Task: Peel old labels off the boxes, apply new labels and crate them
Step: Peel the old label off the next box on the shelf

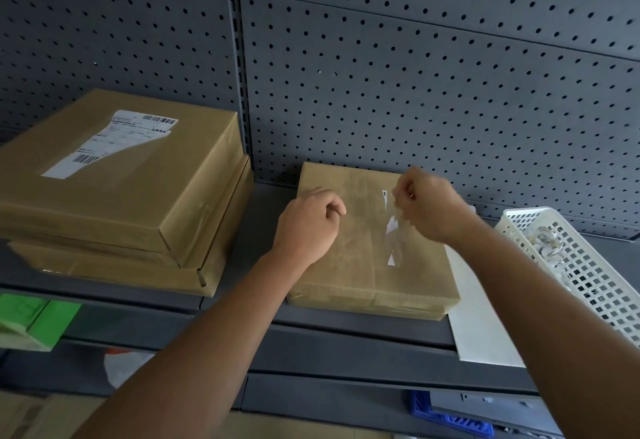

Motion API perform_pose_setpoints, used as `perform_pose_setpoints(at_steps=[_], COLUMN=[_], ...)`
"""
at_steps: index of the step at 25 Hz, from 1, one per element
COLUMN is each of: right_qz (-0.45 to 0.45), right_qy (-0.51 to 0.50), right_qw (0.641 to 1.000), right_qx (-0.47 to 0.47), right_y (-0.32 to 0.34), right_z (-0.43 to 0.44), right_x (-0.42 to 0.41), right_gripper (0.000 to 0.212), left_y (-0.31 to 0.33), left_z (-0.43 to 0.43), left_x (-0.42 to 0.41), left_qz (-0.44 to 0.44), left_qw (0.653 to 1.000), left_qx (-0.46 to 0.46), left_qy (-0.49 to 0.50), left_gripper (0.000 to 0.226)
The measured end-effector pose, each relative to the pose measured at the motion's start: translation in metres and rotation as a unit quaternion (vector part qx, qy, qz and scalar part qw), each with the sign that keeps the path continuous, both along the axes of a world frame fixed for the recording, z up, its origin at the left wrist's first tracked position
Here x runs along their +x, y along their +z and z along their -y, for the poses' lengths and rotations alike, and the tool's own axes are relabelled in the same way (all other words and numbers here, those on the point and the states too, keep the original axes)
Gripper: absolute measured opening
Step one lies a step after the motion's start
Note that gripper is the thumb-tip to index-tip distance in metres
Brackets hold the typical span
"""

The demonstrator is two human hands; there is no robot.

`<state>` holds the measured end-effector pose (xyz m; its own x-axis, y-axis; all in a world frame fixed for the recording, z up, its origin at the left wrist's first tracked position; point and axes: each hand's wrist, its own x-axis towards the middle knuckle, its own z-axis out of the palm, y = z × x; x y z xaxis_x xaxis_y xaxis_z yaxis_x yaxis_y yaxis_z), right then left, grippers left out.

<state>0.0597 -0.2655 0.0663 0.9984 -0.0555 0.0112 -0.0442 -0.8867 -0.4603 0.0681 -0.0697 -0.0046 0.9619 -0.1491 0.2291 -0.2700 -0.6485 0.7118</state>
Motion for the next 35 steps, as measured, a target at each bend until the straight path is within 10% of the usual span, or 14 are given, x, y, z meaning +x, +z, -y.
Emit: perform_pose_setpoints(at_steps=[11, 35], right_qz=[0.032, 0.076], right_qy=[-0.031, 0.062], right_qw=[0.996, 0.994], right_qx=[0.080, 0.047], right_y=[-0.010, -0.052], right_z=[0.038, 0.032], right_x=[0.019, 0.054], right_gripper=[0.022, 0.033], left_y=[0.013, -0.003], left_z=[0.010, 0.017], left_x=[0.000, 0.010], left_qz=[0.089, 0.110], left_qw=[0.982, 0.979], left_qx=[0.165, 0.170], left_qy=[-0.006, 0.009], left_gripper=[0.016, 0.012])
